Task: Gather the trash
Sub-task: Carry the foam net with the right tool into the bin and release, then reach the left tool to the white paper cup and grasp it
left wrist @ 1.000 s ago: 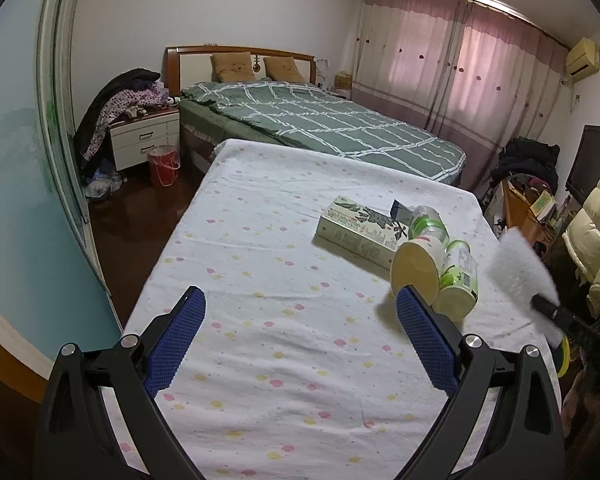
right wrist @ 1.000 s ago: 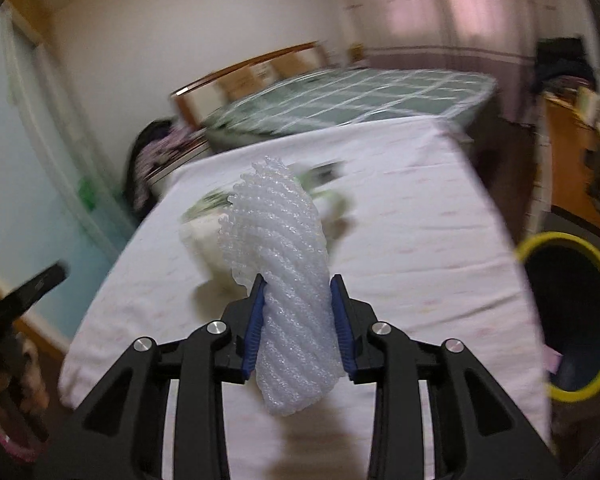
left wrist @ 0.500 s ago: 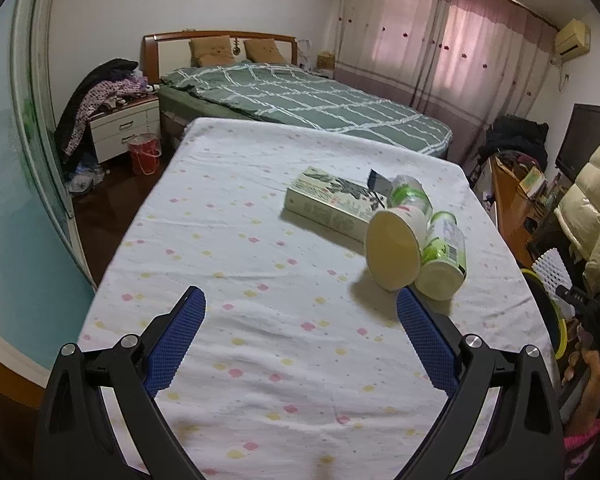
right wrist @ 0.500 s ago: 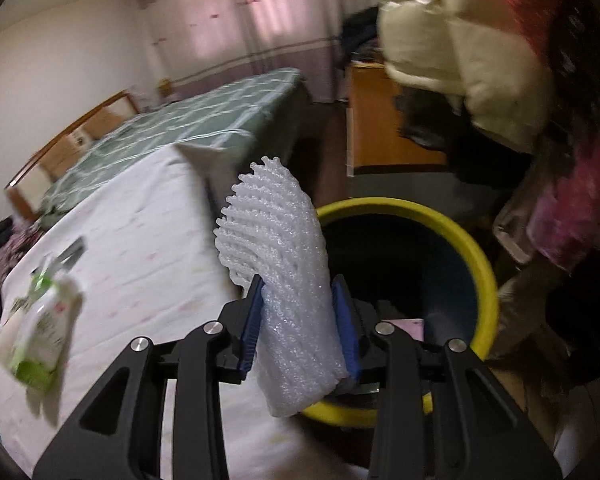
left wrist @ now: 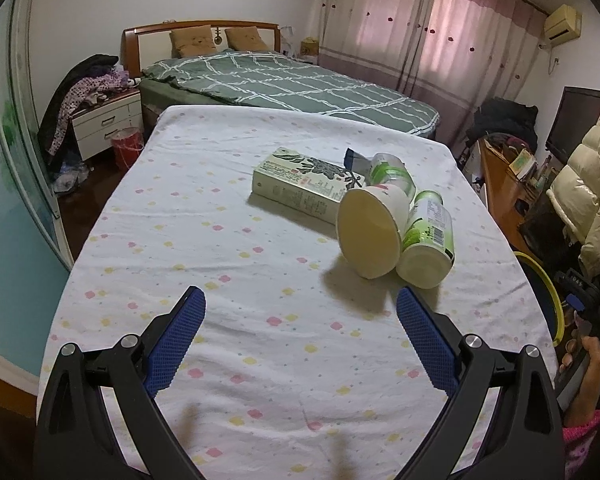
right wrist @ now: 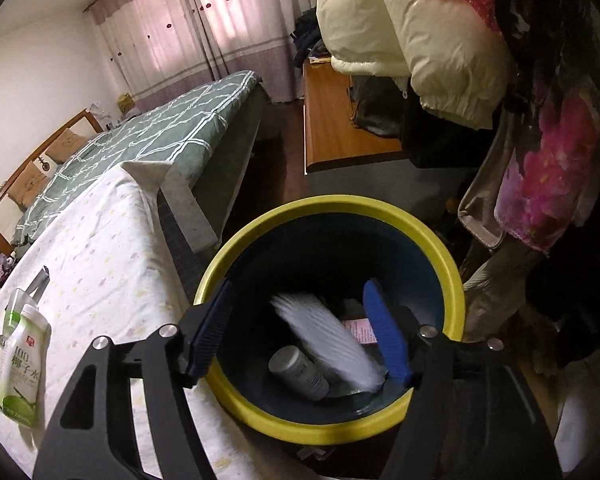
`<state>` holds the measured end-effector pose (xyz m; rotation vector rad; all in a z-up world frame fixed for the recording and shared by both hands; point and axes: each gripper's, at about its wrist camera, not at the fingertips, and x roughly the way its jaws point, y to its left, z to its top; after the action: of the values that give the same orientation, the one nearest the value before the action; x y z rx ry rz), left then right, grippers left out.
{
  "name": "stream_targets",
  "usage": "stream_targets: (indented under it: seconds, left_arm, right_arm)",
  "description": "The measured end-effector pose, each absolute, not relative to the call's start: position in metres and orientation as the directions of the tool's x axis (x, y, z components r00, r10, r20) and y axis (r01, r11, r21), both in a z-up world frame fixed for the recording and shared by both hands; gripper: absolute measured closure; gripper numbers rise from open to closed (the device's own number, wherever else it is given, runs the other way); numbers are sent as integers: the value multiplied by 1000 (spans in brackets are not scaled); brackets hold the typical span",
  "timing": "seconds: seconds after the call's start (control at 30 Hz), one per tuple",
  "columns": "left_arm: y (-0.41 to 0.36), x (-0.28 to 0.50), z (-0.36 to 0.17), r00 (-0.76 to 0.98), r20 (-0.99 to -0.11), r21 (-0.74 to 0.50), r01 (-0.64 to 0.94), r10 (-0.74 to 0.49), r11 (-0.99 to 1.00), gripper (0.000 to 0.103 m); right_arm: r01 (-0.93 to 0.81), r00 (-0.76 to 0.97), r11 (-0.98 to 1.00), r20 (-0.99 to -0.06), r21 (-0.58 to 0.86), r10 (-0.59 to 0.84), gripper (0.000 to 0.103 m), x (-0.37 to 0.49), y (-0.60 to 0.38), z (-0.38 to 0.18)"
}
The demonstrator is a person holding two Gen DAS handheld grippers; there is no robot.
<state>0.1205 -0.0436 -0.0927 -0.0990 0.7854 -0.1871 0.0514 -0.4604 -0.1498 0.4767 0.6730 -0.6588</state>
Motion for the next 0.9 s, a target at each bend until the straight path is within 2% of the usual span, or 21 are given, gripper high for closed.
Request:
stream_targets:
  seconds: [0.27, 0.37, 0.43, 0.9]
  left_arm:
    - [-72, 136, -89, 696, -674, -142, 208, -248, 968, 8]
    - [-85, 149, -91, 692, -678, -124, 226, -248, 966, 15]
    - [-93, 162, -95, 684, -685, -120, 233, -250, 965, 15]
    - [-95, 233, -132, 549, -752, -282, 231, -364, 931, 14]
  right_arm:
    - [679, 590, 715, -702, 165, -398, 37, 59, -458, -150]
    - [678, 589, 717, -702, 160, -400, 37, 60, -456, -149]
    - [674, 590, 722, -701, 156, -400, 37, 61, -455, -148]
    - [658, 598, 735, -706, 161, -380, 34, 65, -455, -151]
